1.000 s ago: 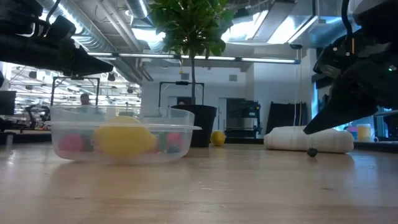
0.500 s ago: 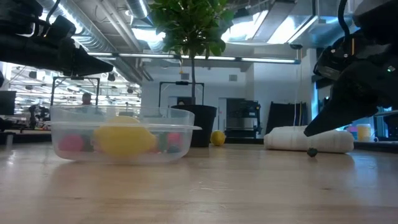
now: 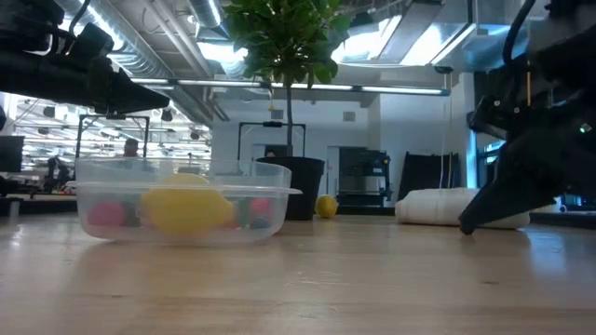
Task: Pick and placing Produce into tupperware
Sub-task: Put the blueberry into the transparent bin
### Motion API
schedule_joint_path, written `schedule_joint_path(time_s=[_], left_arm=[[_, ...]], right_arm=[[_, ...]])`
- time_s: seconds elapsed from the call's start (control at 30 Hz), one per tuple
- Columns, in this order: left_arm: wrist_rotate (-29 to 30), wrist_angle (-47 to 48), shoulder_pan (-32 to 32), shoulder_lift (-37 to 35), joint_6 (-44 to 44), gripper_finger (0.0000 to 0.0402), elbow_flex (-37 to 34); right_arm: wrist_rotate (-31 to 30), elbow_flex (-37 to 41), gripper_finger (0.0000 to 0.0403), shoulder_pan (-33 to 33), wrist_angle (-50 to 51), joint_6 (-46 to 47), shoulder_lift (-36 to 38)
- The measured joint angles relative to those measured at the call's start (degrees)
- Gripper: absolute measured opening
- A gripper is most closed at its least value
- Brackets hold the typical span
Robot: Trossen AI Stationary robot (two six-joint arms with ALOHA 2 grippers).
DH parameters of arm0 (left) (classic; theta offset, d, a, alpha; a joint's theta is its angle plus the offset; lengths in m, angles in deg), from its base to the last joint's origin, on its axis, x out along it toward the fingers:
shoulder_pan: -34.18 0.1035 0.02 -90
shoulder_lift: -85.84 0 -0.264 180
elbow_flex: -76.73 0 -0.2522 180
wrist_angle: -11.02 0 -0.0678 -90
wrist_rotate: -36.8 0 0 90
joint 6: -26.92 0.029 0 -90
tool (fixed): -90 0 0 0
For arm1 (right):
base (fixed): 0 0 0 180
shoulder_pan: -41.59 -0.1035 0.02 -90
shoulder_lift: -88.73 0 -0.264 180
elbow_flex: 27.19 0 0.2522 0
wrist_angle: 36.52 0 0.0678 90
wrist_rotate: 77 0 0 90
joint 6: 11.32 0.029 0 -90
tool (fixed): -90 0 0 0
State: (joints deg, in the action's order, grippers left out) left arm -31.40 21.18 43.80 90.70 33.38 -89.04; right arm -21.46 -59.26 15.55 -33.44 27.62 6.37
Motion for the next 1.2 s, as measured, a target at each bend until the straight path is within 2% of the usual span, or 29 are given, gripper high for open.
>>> schedule_joint_path(time_s=[0.37,0.87,1.07,1.2], left_arm=[[0.00,0.00,-0.02,-0.01,0.00,0.0126,0.00],[0.00,0.02,-0.02,-0.02,0.02,0.0126,0.00],[0.01,0.02,-0.02,-0.02,0.02,0.0126,-0.02],[0.02,0.00,0.00,0.00,0.02,0.0126,0.00]], right_arm=[[-0.63,-0.13,0.0176,-0.09,-1.53,2.88,-4.23],[-0.39,-0.11,0.0058,0.00,-1.99,2.79,-4.34],[-0.09,-1.23,0.0054,0.00,-1.22,2.43,-4.26],[1.89,-5.24,0.0055,1.42,-1.14,-2.15,-4.26]])
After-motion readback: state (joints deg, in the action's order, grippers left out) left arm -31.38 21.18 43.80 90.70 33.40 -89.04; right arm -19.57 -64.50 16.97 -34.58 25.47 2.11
